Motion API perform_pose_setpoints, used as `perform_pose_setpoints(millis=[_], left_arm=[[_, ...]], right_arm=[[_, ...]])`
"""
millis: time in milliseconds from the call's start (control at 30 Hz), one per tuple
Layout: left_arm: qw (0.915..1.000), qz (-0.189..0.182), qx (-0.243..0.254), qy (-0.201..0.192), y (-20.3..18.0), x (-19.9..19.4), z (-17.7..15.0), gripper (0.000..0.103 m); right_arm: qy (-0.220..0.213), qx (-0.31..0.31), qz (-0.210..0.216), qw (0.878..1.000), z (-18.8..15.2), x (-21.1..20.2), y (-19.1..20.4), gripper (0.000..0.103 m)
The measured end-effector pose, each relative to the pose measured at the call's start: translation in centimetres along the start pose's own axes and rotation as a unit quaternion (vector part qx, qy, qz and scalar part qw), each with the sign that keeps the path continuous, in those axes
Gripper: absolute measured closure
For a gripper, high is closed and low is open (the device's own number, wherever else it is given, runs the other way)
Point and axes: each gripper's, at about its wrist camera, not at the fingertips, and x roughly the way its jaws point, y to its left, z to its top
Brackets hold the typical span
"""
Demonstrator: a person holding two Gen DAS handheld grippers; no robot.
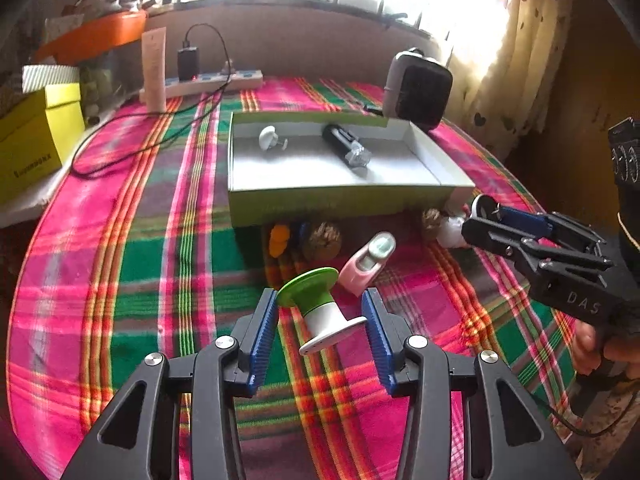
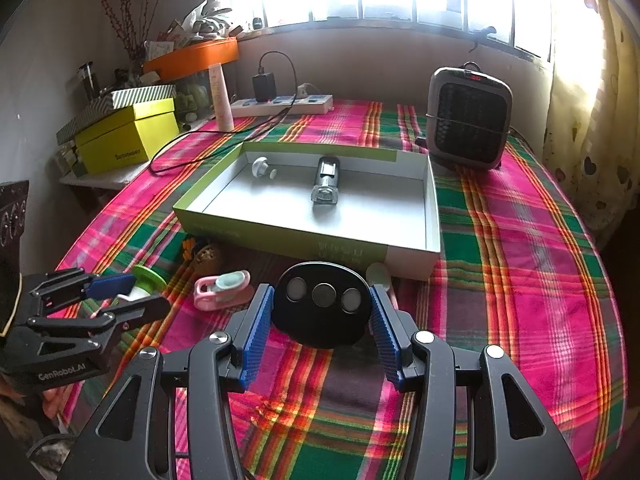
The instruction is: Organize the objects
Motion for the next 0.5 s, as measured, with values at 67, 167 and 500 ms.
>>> perform_pose_setpoints(millis=[67,167,500], left_arm=[[1.0000,0.000,0.003,-0.005,-0.1,-0.1,0.4,0.062],[0.9999,-0.002,0.007,-0.013,-0.1,-0.3,1.1,0.062],[0.9996,-0.009,0.008,-0.024,0.1,0.0,3.2,0.062]], right_arm=[[-0.001,0.000,-0.001,1.000,0.2,0.0,0.0,0.054],[-0.002,-0.003,-0.003,1.000,0.5,0.0,0.1,0.054],[-0.010,-0.008,-0.010,1.000,2.2,0.4,0.0,0.054]])
